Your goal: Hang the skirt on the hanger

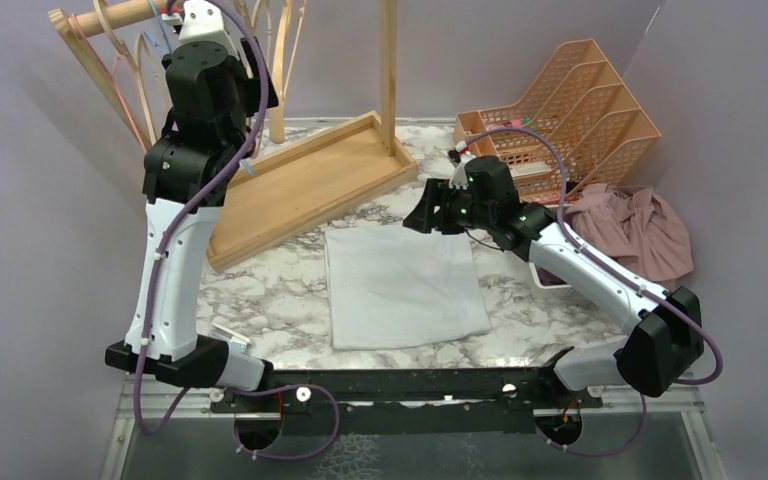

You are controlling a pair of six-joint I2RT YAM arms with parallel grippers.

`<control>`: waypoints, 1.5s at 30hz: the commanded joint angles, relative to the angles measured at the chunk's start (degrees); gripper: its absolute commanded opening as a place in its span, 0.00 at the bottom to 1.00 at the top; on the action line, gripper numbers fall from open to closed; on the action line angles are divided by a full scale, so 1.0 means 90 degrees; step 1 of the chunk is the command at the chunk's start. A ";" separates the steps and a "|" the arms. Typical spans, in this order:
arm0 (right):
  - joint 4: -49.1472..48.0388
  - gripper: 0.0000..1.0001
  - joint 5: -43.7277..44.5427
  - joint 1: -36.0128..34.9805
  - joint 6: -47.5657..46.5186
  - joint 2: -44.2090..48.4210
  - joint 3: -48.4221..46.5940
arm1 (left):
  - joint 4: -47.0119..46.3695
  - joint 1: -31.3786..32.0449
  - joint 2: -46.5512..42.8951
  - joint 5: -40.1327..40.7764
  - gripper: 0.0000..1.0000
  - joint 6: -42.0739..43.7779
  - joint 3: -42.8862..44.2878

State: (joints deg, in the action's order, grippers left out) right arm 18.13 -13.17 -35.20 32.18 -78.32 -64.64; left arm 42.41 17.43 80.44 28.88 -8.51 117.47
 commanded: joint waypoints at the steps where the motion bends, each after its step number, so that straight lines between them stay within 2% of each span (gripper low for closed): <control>1: 0.0093 0.64 -0.0031 -0.0005 -0.0083 -0.0085 0.0011 | 0.0670 -0.0811 0.0116 -0.0972 0.77 -0.0562 0.0491; 5: 0.0190 0.64 -0.0093 -0.0005 -0.0143 -0.0221 -0.0075 | 0.0886 -0.1364 0.0160 -0.1306 0.69 -0.0876 0.0799; 9: 0.0223 0.64 -0.0118 -0.0005 -0.0173 -0.0335 -0.0132 | 0.1047 -0.1742 0.0259 -0.1333 0.69 -0.0948 0.0952; 16: 0.0289 0.64 -0.0147 -0.0005 -0.0268 -0.0586 -0.0347 | 0.1133 -0.2319 0.0371 -0.1653 0.70 -0.1202 0.0491; 22: 0.0260 0.64 -0.0148 -0.0005 -0.0305 -0.0721 -0.0419 | 0.1067 -0.2493 0.0632 -0.2172 0.68 -0.1193 0.0357; 25: 0.0251 0.64 -0.0158 -0.0005 -0.0312 -0.0754 -0.0449 | 0.1026 -0.2528 0.0708 -0.2182 0.59 -0.1151 0.0294; 28: 0.0249 0.64 -0.0122 -0.0005 -0.0323 -0.0763 -0.0472 | 0.0978 -0.2531 0.0717 -0.2042 0.43 -0.1069 0.0266; 33: 0.0286 0.64 -0.0099 -0.0005 -0.0334 -0.0761 -0.0516 | 0.0856 -0.2537 0.0585 -0.2178 0.01 -0.0728 0.0444; 45: 0.0451 0.64 -0.0055 -0.0005 -0.0306 -0.0530 -0.0547 | 0.0570 -0.2531 -0.0018 -0.2789 0.00 -0.0339 0.0626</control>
State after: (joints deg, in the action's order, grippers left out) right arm 20.45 -13.39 -35.20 29.93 -84.75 -68.29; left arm 51.40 -4.93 83.64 7.60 -13.93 120.07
